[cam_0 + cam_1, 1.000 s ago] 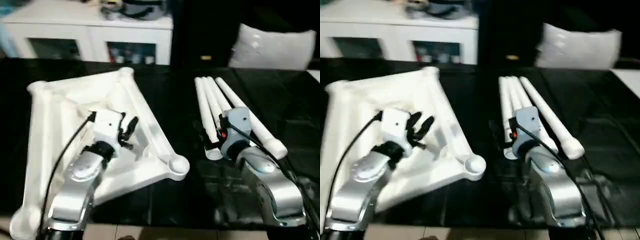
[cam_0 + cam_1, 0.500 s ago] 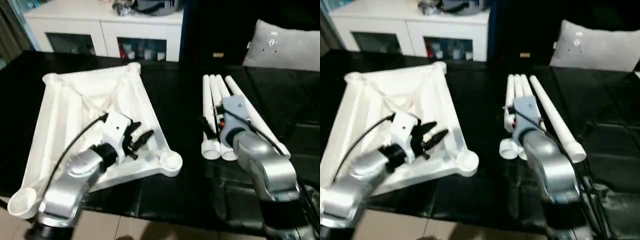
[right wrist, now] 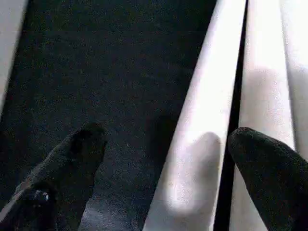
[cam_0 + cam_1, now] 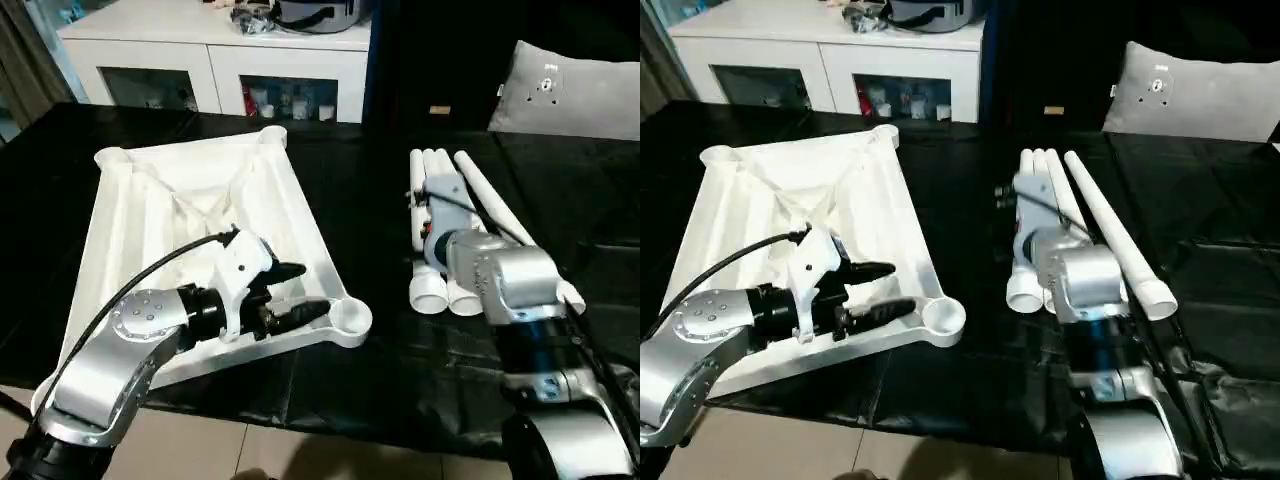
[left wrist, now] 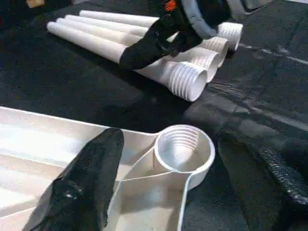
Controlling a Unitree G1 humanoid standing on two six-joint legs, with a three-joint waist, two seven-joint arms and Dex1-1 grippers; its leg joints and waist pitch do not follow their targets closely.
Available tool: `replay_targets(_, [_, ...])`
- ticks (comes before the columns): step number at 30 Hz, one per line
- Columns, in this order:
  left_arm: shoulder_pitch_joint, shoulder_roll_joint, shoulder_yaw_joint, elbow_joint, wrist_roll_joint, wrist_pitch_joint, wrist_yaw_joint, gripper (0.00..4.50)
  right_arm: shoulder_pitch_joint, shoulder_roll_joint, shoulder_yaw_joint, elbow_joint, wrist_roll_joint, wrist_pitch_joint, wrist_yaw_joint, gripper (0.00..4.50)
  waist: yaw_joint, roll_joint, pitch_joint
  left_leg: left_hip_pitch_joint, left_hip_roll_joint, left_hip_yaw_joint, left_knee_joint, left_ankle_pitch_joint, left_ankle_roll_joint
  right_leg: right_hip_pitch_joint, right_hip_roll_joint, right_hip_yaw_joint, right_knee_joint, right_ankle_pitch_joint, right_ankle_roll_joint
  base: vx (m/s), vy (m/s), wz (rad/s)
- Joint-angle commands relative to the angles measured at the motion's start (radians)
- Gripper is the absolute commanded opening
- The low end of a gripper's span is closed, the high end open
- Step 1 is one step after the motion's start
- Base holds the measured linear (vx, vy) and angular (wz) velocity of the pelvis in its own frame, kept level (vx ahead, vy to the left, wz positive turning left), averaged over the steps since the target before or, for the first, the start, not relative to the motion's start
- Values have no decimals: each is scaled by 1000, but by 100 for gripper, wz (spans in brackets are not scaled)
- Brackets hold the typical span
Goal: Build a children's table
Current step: Move to table, then pick table leg
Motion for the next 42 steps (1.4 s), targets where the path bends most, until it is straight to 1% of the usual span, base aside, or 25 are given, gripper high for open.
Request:
replay_targets(1, [-11,15,-6,-24,-7,13,-7,398,-39,5,-14,44,1,-8,-8,450,5,-4,-60,6,68,-16,-58,-57,-12,52,-142,77,-83,-2,-110,0,0,0])
replay_targets(6, [-2,17,-8,-27,17,9,8,421,-55,9,-7,89,-2,-21,-5,450,6,-8,-58,5,67,-12,-57,-54,-5,52,-142,76,-84,-19,-103,0,0,0])
replay_targets(7, [1,19,-10,-28,18,10,10,440,-59,18,-11,107,10,-13,9,450,6,-9,-57,6,69,-12,-58,-64,-5,51,-142,76,-87,-37,-98,0,0,0])
replay_targets(8, [2,20,-10,-29,18,10,11,447,-60,19,-11,112,10,-13,9,450,6,-8,-57,6,69,-12,-58,-65,-6,50,-142,76,-86,-42,-98,0,0,0])
replay_targets(9, [2,20,-11,-29,18,10,11,447,-60,20,-11,114,10,-13,9,450,7,-10,-56,7,71,-12,-60,-66,-6,49,-142,76,-86,-47,-99,0,0,0])
replay_targets(10, [2,21,-11,-30,18,10,12,447,-61,20,-6,121,6,-14,8,450,6,-9,-56,7,72,-12,-61,-68,-8,48,-142,75,-86,-50,-100,0,0,0])
replay_targets(11, [4,24,-13,-32,16,10,15,447,-64,22,-7,134,2,-20,7,450,5,-13,-56,9,72,-11,-61,-72,-9,48,-142,76,-87,-50,-101,0,0,0])
replay_targets(12, [5,24,-14,-32,15,10,15,447,-65,23,-9,139,3,-20,9,450,6,-11,-55,8,71,-11,-61,-74,-10,48,-143,76,-87,-56,-102,0,0,0])
replay_targets(16, [10,24,-18,-33,18,10,18,447,-74,25,-5,173,-2,-32,11,450,6,-12,-54,9,71,-10,-61,-81,-13,46,-142,76,-88,-68,-101,0,0,0])
replay_targets(17, [11,23,-20,-33,20,9,19,447,-74,26,-8,175,-1,-32,11,450,6,-17,-54,8,69,-7,-60,-79,-12,47,-144,77,-88,-74,-100,0,0,0])
replay_targets(18, [11,23,-21,-33,21,9,19,447,-75,27,-9,176,-1,-31,11,450,6,-17,-54,8,69,-7,-60,-79,-12,47,-144,77,-88,-74,-100,0,0,0])
replay_targets(22, [13,22,-29,-33,27,5,23,447,-75,39,-42,189,19,-21,7,450,4,-17,-56,9,73,-7,-61,-72,-12,45,-142,76,-84,-50,-102,0,0,0])
replay_targets(23, [13,21,-32,-32,29,2,25,447,-77,44,-60,201,27,-21,-1,450,3,-19,-56,9,73,-6,-61,-68,-13,47,-142,76,-83,-32,-107,0,0,0])
replay_targets(24, [13,21,-33,-32,29,2,25,447,-77,45,-65,205,29,-22,-3,450,3,-19,-56,9,73,-6,-61,-68,-13,47,-142,76,-83,-32,-107,0,0,0])
replay_targets(25, [14,22,-36,-32,31,-1,26,447,-78,45,-77,219,34,-24,-6,450,2,-22,-55,10,73,-4,-61,-66,-11,46,-143,76,-83,-19,-112,0,0,0])
replay_targets(27, [14,22,-38,-31,32,-3,27,447,-79,44,-81,228,37,-25,-3,450,3,-22,-56,11,73,-1,-60,-63,-10,45,-142,75,-81,-16,-114,0,0,0])
replay_targets(28, [14,22,-39,-31,32,-4,28,447,-79,44,-83,230,38,-24,-2,450,3,-22,-55,11,74,-1,-61,-68,-9,44,-142,74,-83,-23,-114,0,0,0])
replay_targets(32, [13,23,-46,-28,37,-12,30,447,-80,47,-94,236,50,-20,12,450,3,-27,-53,13,75,3,-62,-81,-9,42,-145,75,-85,-61,-114,0,0,0])
replay_targets(33, [13,23,-47,-28,39,-14,31,450,-82,49,-99,238,53,-19,16,416,4,-26,-54,13,75,3,-62,-82,-10,42,-145,74,-85,-66,-113,0,0,0])
replay_targets(34, [14,23,-47,-28,41,-16,31,450,-84,52,-107,241,60,-18,20,416,2,-31,-52,12,75,4,-63,-83,-9,43,-145,75,-86,-68,-113,0,0,0])
replay_targets(36, [17,23,-48,-29,44,-18,31,450,-87,55,-113,248,70,-18,21,410,3,-28,-53,13,75,3,-62,-85,-8,42,-147,75,-86,-73,-114,0,0,0])
replay_targets(37, [19,24,-48,-31,45,-19,31,450,-87,56,-115,249,74,-19,25,396,2,-34,-52,13,75,4,-64,-93,-9,41,-146,74,-87,-86,-113,0,0,0])
replay_targets(38, [21,24,-49,-32,46,-21,32,450,-87,57,-115,250,78,-19,30,372,3,-32,-52,13,75,4,-64,-91,-10,41,-147,74,-87,-88,-112,0,0,0])
replay_targets(41, [25,25,-50,-35,48,-22,34,450,-87,60,-118,250,80,-17,32,365,3,-35,-53,13,77,4,-64,-82,-10,41,-147,74,-84,-73,-111,0,0,0])
replay_targets(42, [25,25,-50,-35,48,-22,34,450,-87,60,-118,250,80,-17,32,365,3,-35,-53,13,76,5,-64,-80,-10,41,-147,74,-84,-69,-112,0,0,0])
